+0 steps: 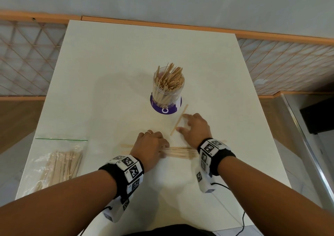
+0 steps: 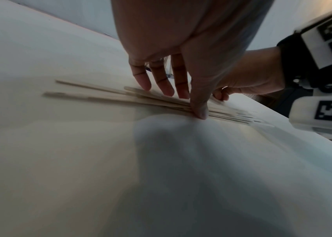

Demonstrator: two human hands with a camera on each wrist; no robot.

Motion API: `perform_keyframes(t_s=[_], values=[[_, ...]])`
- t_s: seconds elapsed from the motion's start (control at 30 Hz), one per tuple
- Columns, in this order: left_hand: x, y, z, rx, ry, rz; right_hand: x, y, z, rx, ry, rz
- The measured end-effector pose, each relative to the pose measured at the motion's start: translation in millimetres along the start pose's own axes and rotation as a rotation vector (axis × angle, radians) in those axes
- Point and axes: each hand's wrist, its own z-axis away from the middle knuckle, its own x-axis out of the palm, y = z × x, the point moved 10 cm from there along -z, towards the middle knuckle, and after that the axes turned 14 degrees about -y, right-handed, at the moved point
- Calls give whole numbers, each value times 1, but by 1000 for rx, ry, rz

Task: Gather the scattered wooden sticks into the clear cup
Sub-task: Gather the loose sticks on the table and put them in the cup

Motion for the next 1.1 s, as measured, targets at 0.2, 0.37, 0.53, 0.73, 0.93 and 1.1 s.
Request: perform_keyframes(t_s=[0.2,0.37,0.53,0.73,0.93,1.1], values=[[-16,-1,-9,-66,47,-34,2,-17,21,-186,-70,56],[-2,10,-30,11,-112,-110,-28,53,34,-28,-200,305],[11,14,-18,156,-173,-149,-28,69,33,-1,-123,143],[6,-19,12,89,-120,107,-7,22,12,-93,-64,31],[-9,-30,37,30,62,107,27,-33,21,-276,-190,132],[12,-61,69,-379,-79,-71,19,-29,37,-274,-228,366]])
